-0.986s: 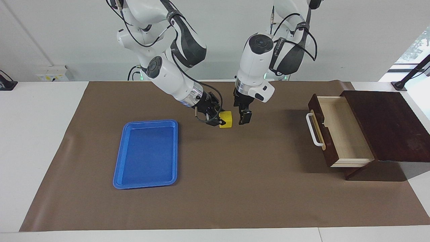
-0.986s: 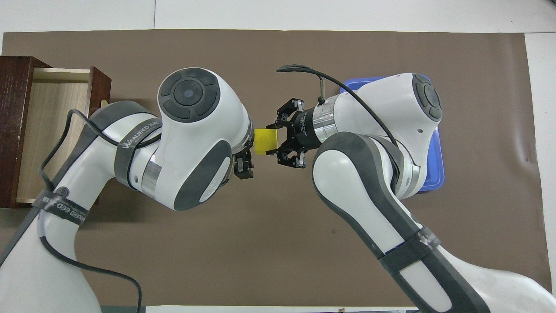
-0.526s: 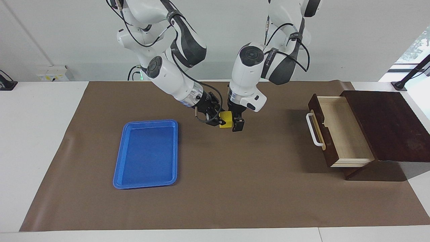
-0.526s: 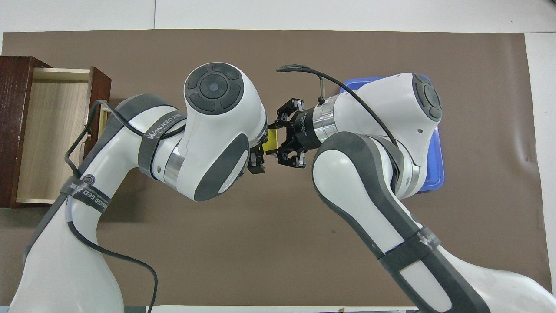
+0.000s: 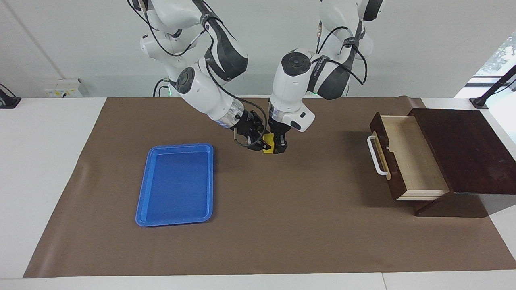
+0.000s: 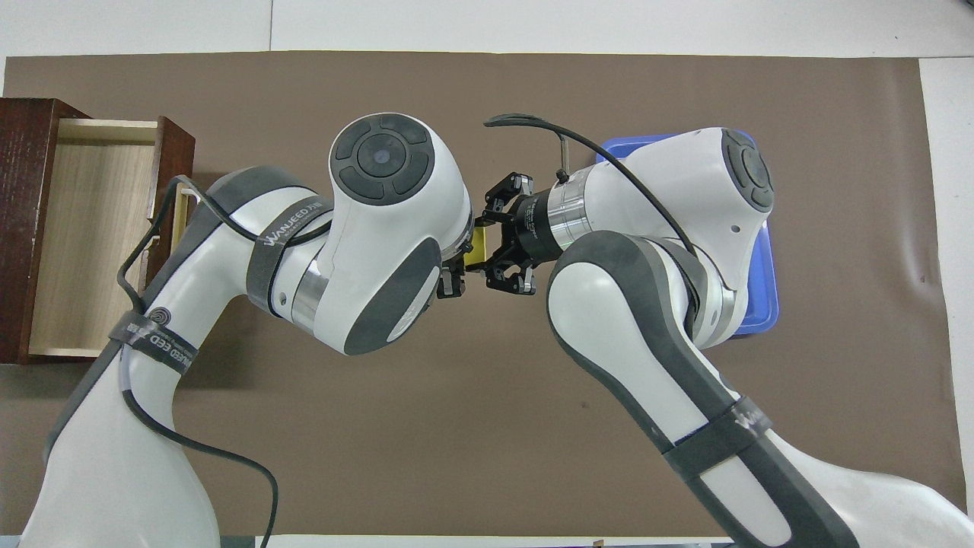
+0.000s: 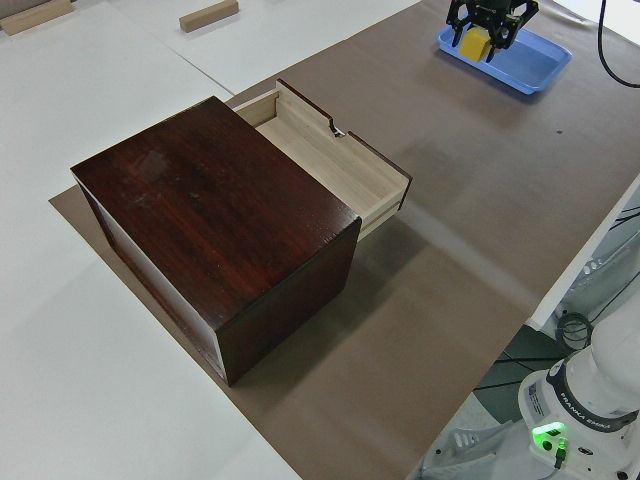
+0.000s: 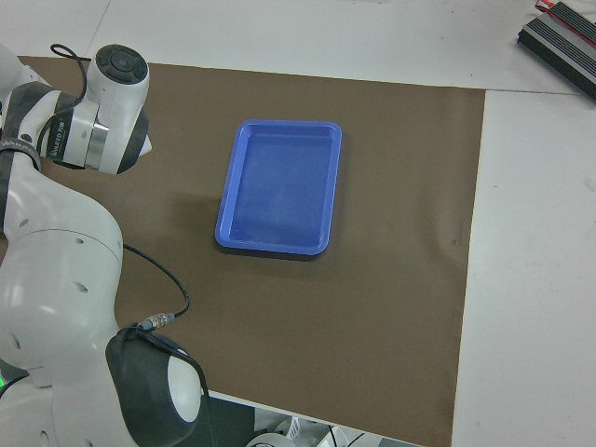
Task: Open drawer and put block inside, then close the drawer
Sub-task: 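Grasp the block with the left gripper and open the right gripper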
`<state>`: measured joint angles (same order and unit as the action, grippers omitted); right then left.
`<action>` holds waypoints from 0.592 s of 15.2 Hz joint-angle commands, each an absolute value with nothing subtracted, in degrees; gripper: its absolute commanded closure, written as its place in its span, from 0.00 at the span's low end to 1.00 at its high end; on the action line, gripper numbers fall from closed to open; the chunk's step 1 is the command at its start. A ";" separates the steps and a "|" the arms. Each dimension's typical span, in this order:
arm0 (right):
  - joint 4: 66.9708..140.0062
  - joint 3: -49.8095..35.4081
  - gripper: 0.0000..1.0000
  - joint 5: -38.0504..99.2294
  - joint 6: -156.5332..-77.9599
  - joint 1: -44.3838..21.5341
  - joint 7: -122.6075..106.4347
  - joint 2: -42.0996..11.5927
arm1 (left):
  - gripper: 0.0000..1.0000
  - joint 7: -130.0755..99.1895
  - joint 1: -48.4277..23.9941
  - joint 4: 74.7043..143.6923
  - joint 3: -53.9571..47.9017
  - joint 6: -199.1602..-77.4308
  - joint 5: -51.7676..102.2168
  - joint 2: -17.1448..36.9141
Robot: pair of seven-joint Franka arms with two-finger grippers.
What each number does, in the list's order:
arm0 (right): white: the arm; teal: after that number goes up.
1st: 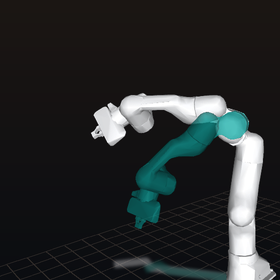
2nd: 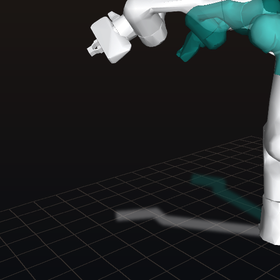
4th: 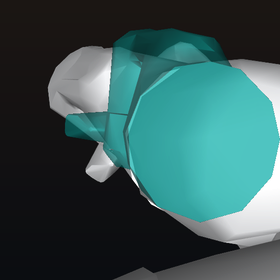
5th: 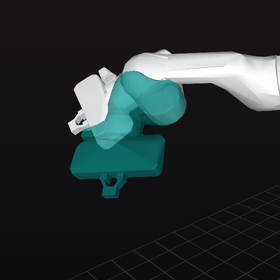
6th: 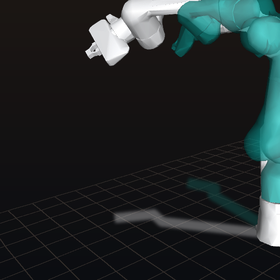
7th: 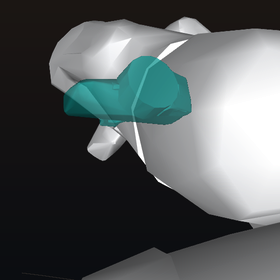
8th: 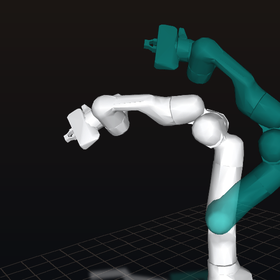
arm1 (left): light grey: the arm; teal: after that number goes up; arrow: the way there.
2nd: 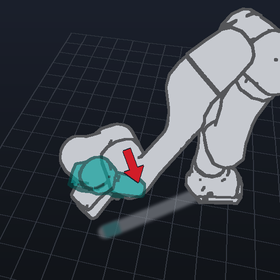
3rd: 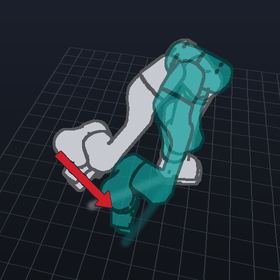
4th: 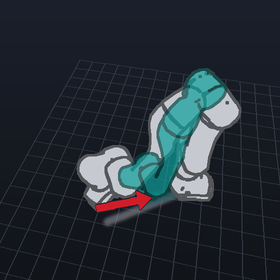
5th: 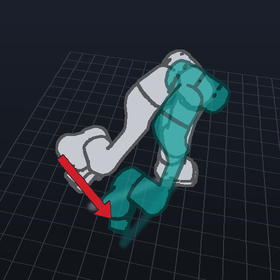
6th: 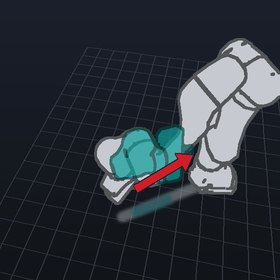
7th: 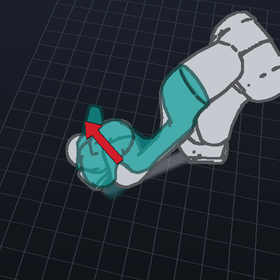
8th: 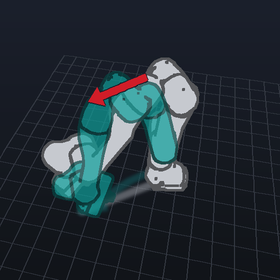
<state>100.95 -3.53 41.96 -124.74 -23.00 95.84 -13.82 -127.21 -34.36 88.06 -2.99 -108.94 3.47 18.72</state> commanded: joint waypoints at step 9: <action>100.37 -3.69 0.00 43.77 -123.93 -22.24 97.03 -13.80 | 1.00 -123.86 -33.15 87.19 -1.50 -104.43 2.99 16.71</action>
<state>100.87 -3.51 42.15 -124.74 -22.90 96.18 -13.82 -126.59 -34.22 87.95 -2.41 -108.18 3.45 18.45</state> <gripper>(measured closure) 0.115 0.441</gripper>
